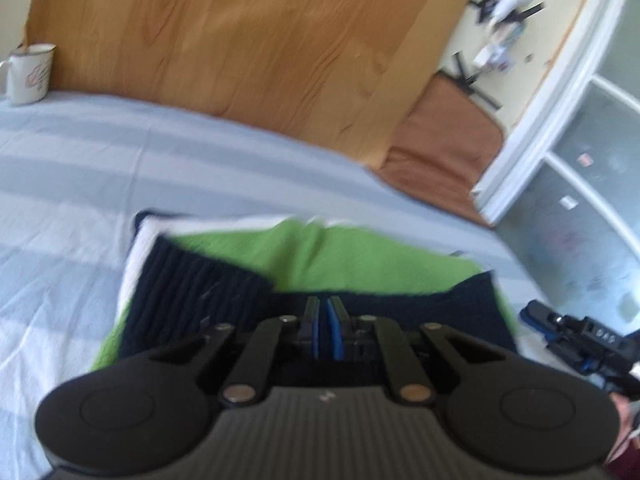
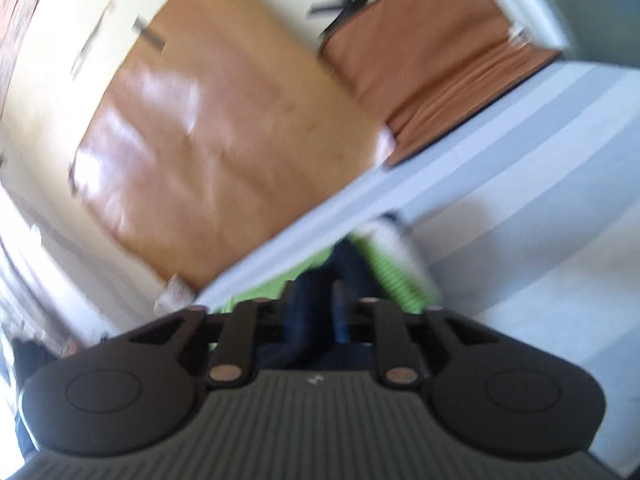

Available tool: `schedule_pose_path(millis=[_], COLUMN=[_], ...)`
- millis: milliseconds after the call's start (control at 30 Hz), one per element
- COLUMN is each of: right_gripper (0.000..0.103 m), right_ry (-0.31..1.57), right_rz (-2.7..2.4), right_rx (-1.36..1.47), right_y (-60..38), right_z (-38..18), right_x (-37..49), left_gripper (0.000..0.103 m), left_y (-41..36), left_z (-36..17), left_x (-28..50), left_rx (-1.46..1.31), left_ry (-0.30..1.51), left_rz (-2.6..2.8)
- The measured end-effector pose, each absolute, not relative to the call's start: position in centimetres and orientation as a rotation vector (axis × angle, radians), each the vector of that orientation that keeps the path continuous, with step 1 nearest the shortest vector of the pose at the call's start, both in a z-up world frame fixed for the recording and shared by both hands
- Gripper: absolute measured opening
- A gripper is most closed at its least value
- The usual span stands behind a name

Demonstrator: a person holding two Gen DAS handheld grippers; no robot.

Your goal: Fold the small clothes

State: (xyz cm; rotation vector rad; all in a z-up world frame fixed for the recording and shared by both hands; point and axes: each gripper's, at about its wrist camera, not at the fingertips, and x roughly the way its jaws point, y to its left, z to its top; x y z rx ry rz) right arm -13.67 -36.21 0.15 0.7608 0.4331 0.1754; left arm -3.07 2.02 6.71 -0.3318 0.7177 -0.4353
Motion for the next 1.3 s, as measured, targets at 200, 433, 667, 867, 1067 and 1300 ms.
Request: schedule_pose_path(millis=[200, 433, 667, 867, 1067, 1300], right_gripper=[0.074, 0.074, 0.028, 0.025, 0.027, 0.036], right_ry=[0.527, 0.559, 0.587, 0.467, 0.452, 0.641], right_rz=[0.117, 0.141, 0.16, 0.253, 0.424, 0.663], right_rx=[0.891, 0.67, 0.697, 0.639, 0.424, 0.282], right_y=[-37.1, -32.7, -30.3, -27.7, -18.5, -4.2], right_z=[-2.8, -2.2, -2.7, 3.6, 9.6, 6.0], right_x=[-13.0, -10.0, -8.0, -9.6, -9.0, -5.6], left_gripper=[0.008, 0.006, 0.006, 0.006, 0.013, 0.019], left_y=[-2.5, -4.5, -3.6, -3.8, 3.4, 17.9], left_z=[7.3, 2.4, 0.8, 1.2, 5.1, 6.8], left_x=[-1.7, 0.9, 1.2, 0.6, -2.3, -7.0], left_rx=[-0.323, -0.304, -0.389, -0.355, -0.531, -0.714], left_ry=[0.73, 0.867, 0.858, 0.844, 0.673, 0.472], left_rz=[-0.59, -0.541, -0.542, -0.542, -0.549, -0.229])
